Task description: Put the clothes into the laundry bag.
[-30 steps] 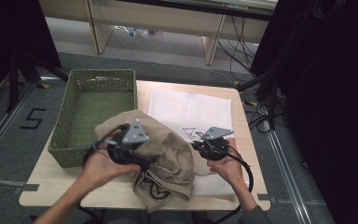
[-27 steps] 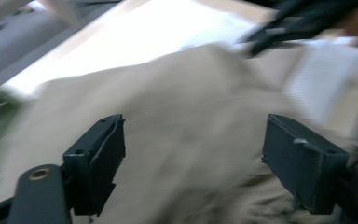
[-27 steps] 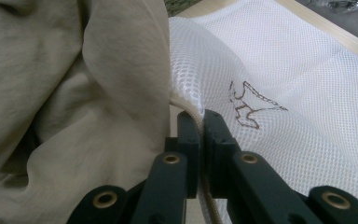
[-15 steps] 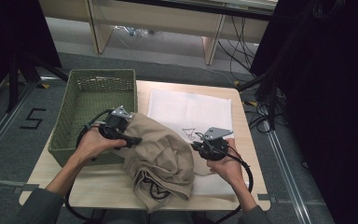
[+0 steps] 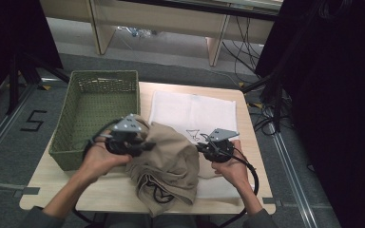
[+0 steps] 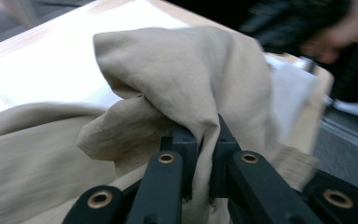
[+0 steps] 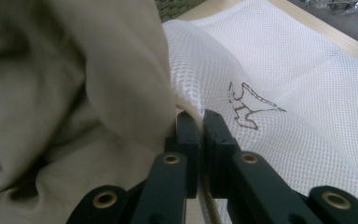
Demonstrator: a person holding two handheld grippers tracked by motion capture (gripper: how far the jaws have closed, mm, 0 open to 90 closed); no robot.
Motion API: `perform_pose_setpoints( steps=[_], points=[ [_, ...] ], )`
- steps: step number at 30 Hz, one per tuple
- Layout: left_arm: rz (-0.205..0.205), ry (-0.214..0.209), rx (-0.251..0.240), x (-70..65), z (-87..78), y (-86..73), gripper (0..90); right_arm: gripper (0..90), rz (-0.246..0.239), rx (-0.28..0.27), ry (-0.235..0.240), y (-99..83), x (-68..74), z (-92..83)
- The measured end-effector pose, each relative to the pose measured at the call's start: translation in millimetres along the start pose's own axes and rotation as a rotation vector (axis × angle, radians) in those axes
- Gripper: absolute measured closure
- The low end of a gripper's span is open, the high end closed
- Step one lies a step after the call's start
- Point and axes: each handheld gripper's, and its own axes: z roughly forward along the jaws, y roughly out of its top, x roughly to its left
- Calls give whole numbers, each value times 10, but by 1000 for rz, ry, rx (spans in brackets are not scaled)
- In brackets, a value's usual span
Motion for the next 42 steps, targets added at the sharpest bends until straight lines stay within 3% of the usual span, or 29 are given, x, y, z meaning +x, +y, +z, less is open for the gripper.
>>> perform_pose_setpoints(
  steps=[2,4,6,8,11,14,17,20,22,24,26,28,33,36,38,40,42],
  points=[
    [46,-32,43,-197,165,-24,850,874,-1,-13,-4,23,4,-21],
    [94,-29,97,-338,361,-57,848,874,-9,-25,-5,50,19,-54],
    [109,-22,143,-391,566,-87,846,875,-19,-39,-5,81,32,-92],
    [113,17,178,-384,759,-121,842,875,-23,-46,-1,110,41,-121],
    [44,72,186,-291,1032,-161,816,875,-26,-47,3,128,64,-141],
    [-30,56,187,-203,1194,-198,734,876,-34,-34,5,130,84,-121],
    [-48,26,170,-221,1081,-149,543,875,-34,-26,2,100,79,-104],
    [-39,45,118,-218,791,-47,406,875,-22,-20,4,68,36,-88],
    [-50,47,95,-140,576,9,373,875,-14,-14,2,50,37,-85],
    [-85,88,43,-1,370,40,361,875,-19,-21,6,54,36,-80],
    [-117,143,30,171,211,45,341,875,-17,-16,4,59,44,-77],
    [-133,235,52,320,120,8,326,874,-26,-16,4,58,44,-78],
    [-221,313,132,625,135,-202,286,874,-17,-10,9,47,35,-68],
    [-239,287,153,709,211,-312,347,874,-23,-11,7,47,25,-61],
    [-287,241,114,754,226,-362,487,874,-23,-6,8,42,34,-60],
    [-350,212,75,784,204,-397,549,874,-21,-7,10,44,37,-64],
    [-360,208,56,779,189,-422,572,873,-21,-8,10,47,34,-63]
  ],
)
